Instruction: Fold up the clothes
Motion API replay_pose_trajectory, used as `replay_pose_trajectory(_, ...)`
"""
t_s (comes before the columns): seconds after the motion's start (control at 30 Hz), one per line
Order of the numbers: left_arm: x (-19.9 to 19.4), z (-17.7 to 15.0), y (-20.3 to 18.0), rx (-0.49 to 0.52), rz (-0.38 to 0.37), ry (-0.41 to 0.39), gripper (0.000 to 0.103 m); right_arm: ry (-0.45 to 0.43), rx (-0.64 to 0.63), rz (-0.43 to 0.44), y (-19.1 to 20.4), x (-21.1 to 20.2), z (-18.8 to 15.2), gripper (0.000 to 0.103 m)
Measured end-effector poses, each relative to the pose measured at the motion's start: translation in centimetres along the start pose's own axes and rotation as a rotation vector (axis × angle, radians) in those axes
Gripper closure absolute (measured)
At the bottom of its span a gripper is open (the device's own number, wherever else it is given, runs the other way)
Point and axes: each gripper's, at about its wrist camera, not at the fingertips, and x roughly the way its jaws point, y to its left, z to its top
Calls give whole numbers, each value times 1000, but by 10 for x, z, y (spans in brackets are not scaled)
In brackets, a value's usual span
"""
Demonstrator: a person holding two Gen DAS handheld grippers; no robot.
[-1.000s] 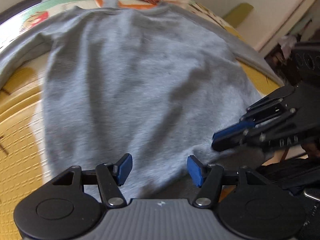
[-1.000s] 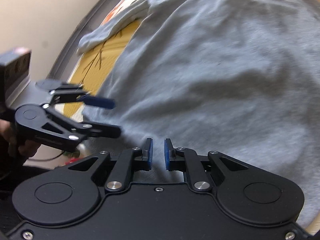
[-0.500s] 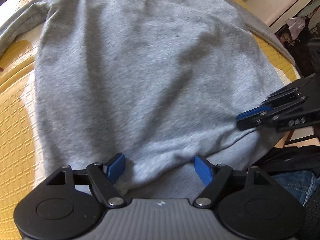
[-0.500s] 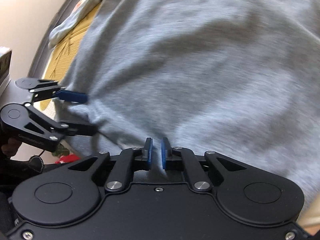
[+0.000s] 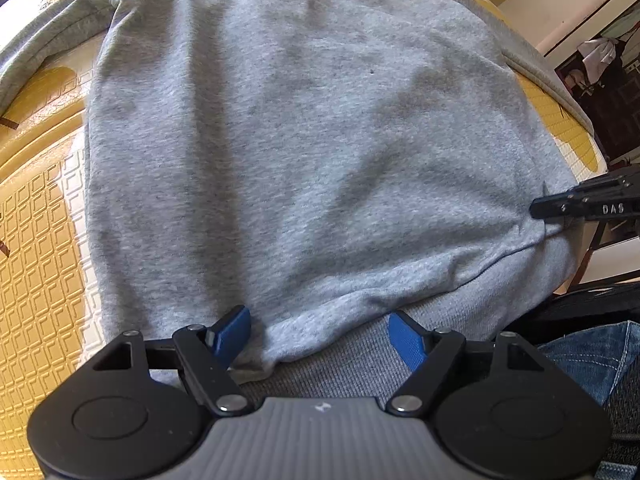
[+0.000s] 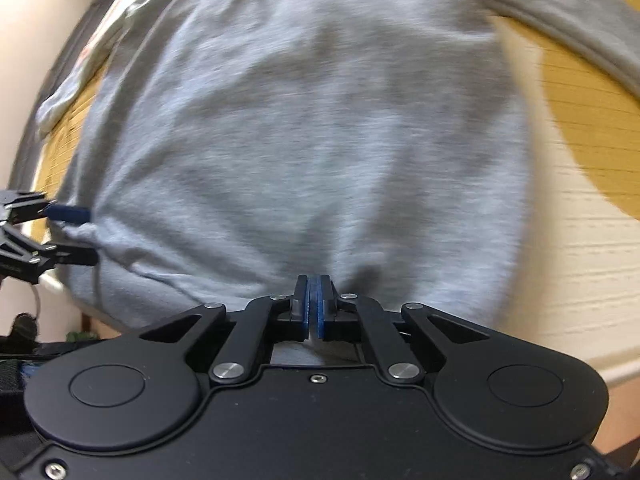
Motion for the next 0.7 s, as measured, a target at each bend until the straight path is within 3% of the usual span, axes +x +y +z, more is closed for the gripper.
replay_pose_trajectory(0.3, 0, 2, 0, -3, -5, 9, 24, -50, 102, -116, -45, -18, -7, 103)
replay_pose_trajectory(0.5, -6, 8, 7, -43, -32, 12, 23, -51, 96, -99, -62, -25, 0, 103)
replay_pose_trajectory(0.7, -26, 27, 11, -30, 27, -43, 19, -150, 92, -89, -53, -50, 29, 98)
